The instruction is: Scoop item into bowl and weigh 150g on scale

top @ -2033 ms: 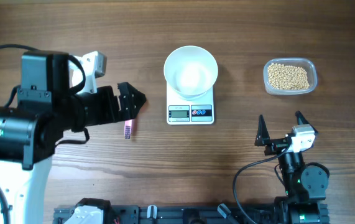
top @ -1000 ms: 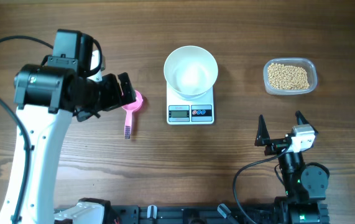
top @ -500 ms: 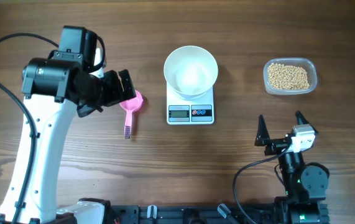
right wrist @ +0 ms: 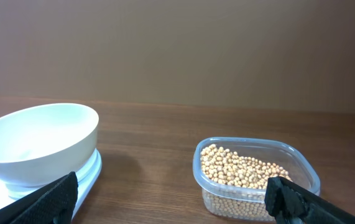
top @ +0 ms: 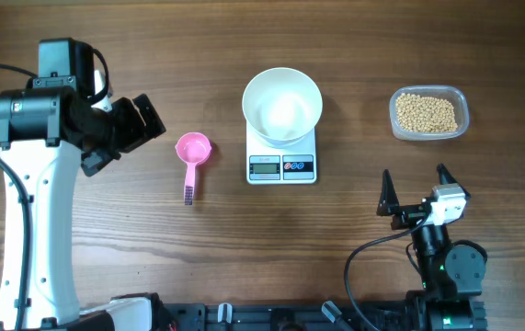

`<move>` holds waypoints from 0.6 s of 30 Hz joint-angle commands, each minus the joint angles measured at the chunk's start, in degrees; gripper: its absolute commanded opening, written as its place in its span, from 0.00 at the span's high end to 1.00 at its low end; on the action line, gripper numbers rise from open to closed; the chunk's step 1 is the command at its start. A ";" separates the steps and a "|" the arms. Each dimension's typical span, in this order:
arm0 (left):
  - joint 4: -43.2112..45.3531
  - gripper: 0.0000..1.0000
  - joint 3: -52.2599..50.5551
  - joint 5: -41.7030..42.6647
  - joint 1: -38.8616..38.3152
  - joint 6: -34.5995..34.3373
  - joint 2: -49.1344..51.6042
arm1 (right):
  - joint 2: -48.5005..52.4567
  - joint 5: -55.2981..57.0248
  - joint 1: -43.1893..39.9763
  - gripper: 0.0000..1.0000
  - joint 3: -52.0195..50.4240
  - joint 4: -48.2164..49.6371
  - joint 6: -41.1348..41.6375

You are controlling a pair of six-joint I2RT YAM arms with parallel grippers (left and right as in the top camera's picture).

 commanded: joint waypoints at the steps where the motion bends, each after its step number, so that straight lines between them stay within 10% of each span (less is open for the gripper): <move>1: 0.20 0.00 -0.44 -0.39 0.57 -0.57 0.24 | -0.11 0.76 -0.02 0.01 -0.07 0.09 -0.70; 18: 1.49 0.00 -0.44 -0.39 0.57 -0.76 0.24 | -0.11 0.74 -0.02 0.00 -0.07 0.09 -0.70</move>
